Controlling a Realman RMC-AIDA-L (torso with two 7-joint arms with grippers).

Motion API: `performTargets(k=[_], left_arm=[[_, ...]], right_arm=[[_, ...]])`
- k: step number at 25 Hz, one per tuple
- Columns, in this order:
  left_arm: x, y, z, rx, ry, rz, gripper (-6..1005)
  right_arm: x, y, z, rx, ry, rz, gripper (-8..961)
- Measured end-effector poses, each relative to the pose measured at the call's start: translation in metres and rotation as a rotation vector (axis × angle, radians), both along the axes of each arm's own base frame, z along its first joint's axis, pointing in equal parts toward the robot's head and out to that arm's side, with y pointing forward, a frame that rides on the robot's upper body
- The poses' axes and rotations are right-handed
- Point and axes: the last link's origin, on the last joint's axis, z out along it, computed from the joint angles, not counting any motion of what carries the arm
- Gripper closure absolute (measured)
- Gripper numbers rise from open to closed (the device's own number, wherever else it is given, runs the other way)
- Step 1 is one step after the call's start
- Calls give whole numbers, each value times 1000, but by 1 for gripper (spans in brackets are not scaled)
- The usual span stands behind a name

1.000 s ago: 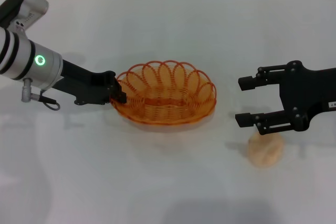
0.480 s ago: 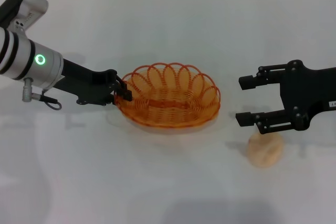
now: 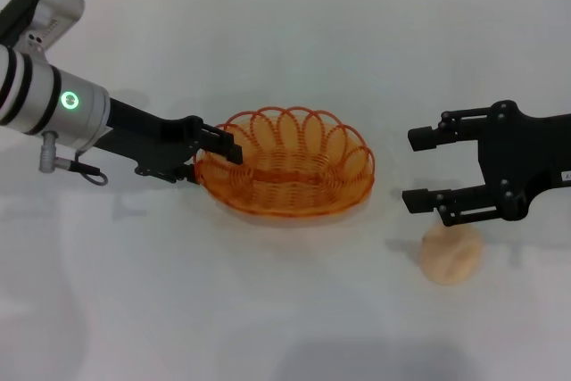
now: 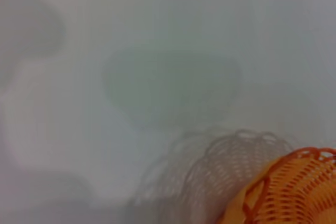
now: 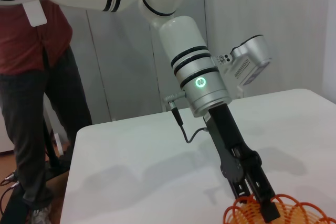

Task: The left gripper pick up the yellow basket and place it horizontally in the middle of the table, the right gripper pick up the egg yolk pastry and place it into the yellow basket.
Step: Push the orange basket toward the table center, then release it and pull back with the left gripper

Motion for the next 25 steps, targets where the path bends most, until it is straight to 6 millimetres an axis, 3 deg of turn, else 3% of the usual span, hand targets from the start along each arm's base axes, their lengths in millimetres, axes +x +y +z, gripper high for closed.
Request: performTargets(k=[4,10,18,25], left_arm=[[2,1,3,-4,2,-13,254],[2,2,5,-4,1,-12,106],[1,14,27,84,42,-84,107],[1,28,70,315,-19,-261,108]], right_arm=[[0,0,0,0,0,1,229],[-1,0,0,2,0,2,229],[0,1,1,8,2,-1,230],[3,1,1,12,19,-23,230]])
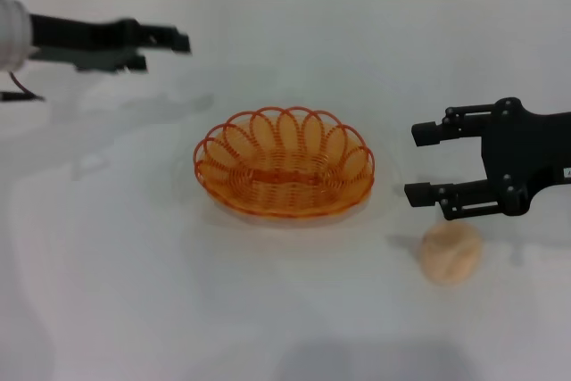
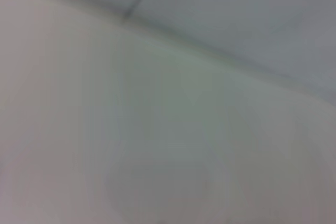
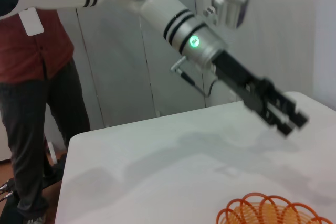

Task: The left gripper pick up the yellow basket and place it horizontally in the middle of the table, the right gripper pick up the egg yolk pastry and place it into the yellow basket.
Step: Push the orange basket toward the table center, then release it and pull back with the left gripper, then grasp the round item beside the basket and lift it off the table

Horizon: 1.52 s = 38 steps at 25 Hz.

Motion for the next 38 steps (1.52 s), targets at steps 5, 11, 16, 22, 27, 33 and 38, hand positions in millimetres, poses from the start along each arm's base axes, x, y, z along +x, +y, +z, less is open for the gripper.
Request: performTargets(k=[5,11,16,22,27,33,38], left_arm=[[-2,3,34,157,-30,-153,109],[-2,-4,42,131,63,-346,110],[6,-12,27,-31,183,-522,111],[25,-30,14,-241,263,-738,111],[35,-46,15,-328,274,-856,111],[35,-53,18,-361,279,-879,111],[31,-55,15,-359,287,-899,111]], right_arm=[[5,2,-2,3,3,-27,230],[7,6,-8,15,1,-50,230],[3,10,-14,23,-8,-46,230],[2,12,-14,28,-7,-61,230],[7,13,-11,24,-41,-101,230],[19,13,-11,17,-157,-156,230],[27,9,-15,-14,-223,-168,230]])
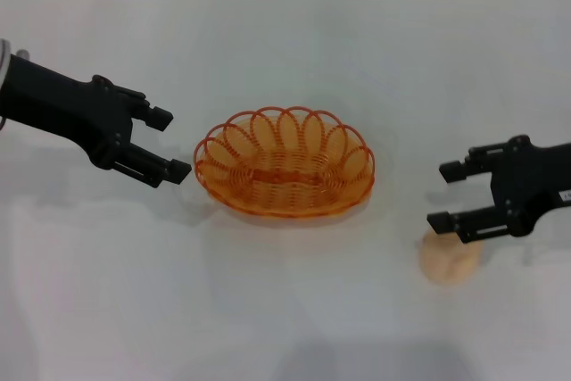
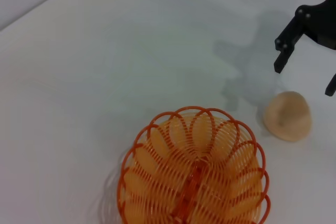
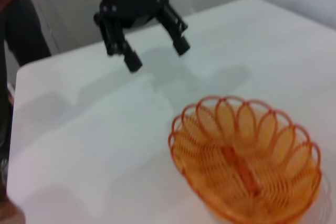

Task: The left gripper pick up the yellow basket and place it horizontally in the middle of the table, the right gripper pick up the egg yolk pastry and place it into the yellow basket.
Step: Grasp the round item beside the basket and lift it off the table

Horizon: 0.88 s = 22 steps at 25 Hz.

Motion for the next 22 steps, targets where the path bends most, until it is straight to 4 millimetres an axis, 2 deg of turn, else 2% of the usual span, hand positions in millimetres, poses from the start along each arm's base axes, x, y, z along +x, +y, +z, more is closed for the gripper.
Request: performTargets(k=[12,22], left_arm=[[-3,3,-18,55,-30,-64,111],[1,2,-28,57,-65,-71,111]], right_arm=[[16,-7,-2,-33,-73,-32,229],[23,-8,-13,-56,-91,-16,254]])
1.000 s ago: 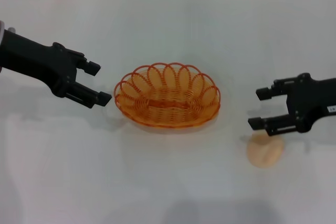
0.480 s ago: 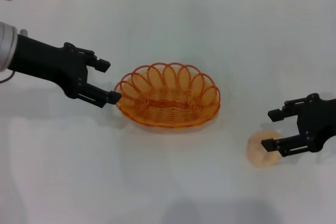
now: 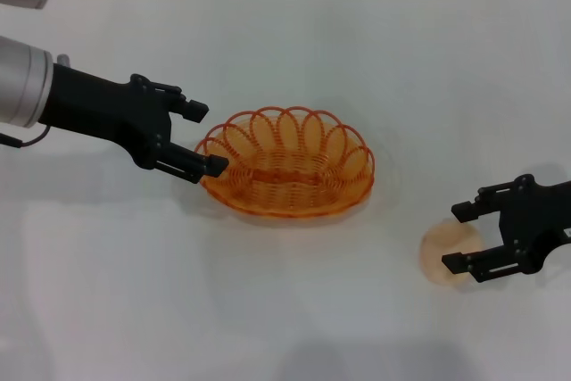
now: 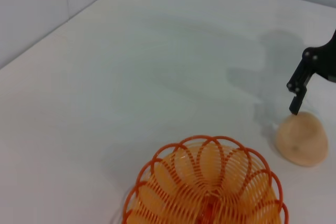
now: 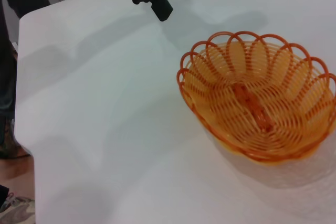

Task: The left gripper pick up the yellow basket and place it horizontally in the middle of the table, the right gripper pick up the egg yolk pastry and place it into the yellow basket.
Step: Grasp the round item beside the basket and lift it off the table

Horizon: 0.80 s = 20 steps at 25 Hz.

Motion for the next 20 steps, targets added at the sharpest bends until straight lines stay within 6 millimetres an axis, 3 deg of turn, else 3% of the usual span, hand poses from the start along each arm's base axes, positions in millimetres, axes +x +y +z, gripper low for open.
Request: performTargets(k=[20], left_arm=[[3,0,0,5,-30,0,111]], right_arm=[[8,1,-10,-24,-94,26,304]])
